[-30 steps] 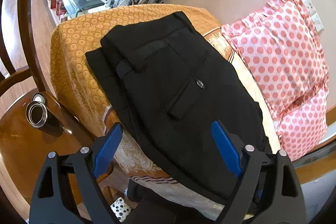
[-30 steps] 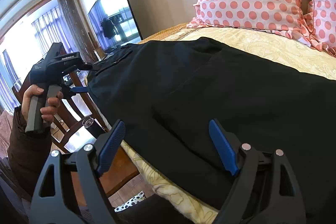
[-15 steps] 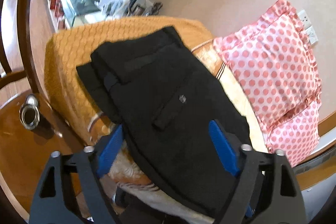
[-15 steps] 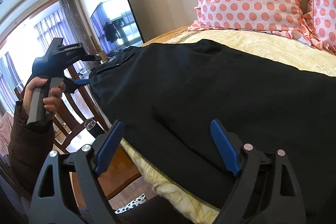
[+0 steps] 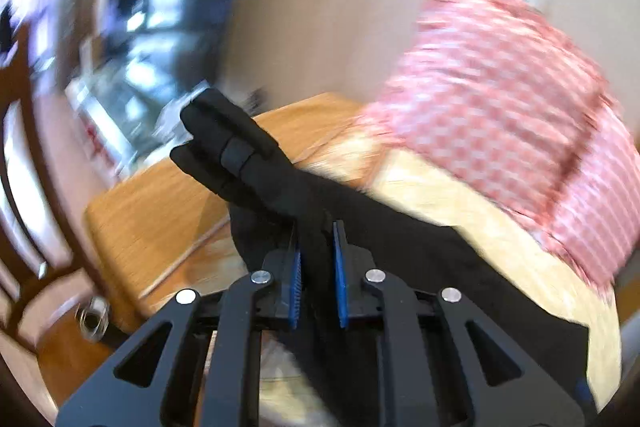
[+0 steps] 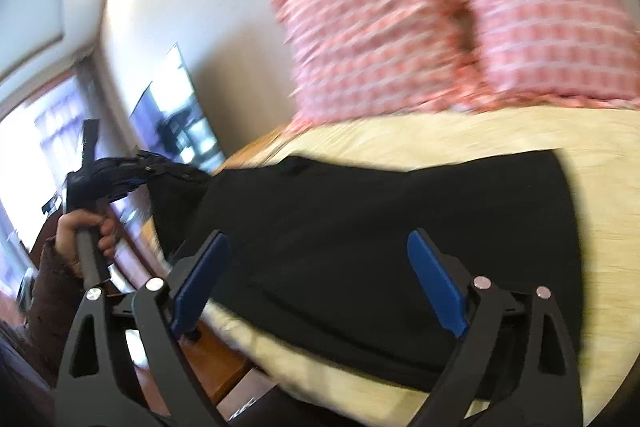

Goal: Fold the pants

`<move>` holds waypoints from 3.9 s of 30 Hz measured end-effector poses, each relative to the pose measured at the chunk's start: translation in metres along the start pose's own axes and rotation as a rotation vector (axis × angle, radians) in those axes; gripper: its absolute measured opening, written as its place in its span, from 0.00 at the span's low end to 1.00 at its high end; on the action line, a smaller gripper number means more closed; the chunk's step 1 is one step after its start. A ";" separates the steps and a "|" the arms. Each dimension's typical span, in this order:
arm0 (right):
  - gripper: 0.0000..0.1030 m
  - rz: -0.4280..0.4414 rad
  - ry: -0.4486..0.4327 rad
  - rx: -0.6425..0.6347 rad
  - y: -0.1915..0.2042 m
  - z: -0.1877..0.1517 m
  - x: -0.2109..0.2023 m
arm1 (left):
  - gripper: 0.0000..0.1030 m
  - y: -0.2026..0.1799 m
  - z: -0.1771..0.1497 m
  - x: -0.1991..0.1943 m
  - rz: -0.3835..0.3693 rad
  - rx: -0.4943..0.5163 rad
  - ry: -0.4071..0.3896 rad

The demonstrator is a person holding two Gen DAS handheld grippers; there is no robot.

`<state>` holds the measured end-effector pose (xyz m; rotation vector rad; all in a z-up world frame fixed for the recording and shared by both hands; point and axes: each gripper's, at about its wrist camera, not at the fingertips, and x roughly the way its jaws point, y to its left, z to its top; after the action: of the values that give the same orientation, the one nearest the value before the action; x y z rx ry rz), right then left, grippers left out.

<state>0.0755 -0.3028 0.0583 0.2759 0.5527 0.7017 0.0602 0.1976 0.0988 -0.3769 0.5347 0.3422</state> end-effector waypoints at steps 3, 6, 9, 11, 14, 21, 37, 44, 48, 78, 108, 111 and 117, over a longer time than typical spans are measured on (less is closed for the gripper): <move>0.89 -0.085 -0.073 0.054 -0.029 0.003 -0.032 | 0.12 -0.069 0.003 -0.011 -0.129 0.139 -0.021; 0.89 -0.155 -0.115 0.104 -0.053 0.002 -0.056 | 0.13 -0.147 -0.015 -0.030 -0.273 0.306 -0.031; 0.89 -0.225 -0.141 0.149 -0.074 -0.005 -0.077 | 0.13 -0.214 -0.052 -0.049 -0.456 0.457 0.010; 0.89 -0.264 -0.151 0.175 -0.086 -0.010 -0.087 | 0.13 -0.249 -0.089 -0.057 -0.575 0.551 0.077; 0.89 -0.308 -0.157 0.224 -0.103 -0.016 -0.099 | 0.13 -0.286 -0.160 -0.052 -0.646 0.741 0.222; 0.89 -0.349 -0.180 0.272 -0.123 -0.017 -0.113 | 0.13 -0.276 -0.177 -0.048 -0.659 0.767 0.270; 0.82 -0.245 0.036 0.225 -0.112 0.041 -0.046 | 0.00 -0.248 -0.187 -0.066 -0.764 0.748 0.377; 0.58 -0.261 0.218 0.141 -0.116 0.048 0.017 | 0.74 -0.205 -0.148 -0.047 -0.601 0.614 0.326; 0.45 -0.259 0.268 0.131 -0.120 0.044 0.033 | 0.74 -0.191 -0.135 -0.029 -0.567 0.546 0.335; 0.58 -0.214 0.281 0.316 -0.156 0.045 0.029 | 0.84 -0.138 -0.066 0.105 -0.372 0.320 0.508; 0.51 -0.299 0.129 0.288 -0.185 0.127 0.055 | 0.16 -0.240 -0.025 0.145 -0.330 0.495 0.324; 0.53 -0.181 0.128 0.248 -0.153 0.117 0.036 | 0.22 -0.227 -0.029 0.113 -0.405 0.481 0.290; 0.57 -0.260 0.302 0.210 -0.138 0.077 0.065 | 0.53 -0.230 -0.068 0.089 -0.469 0.513 0.352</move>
<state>0.2336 -0.3651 0.0395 0.2889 0.9353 0.4339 0.1971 -0.0138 0.0544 -0.0529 0.8303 -0.3220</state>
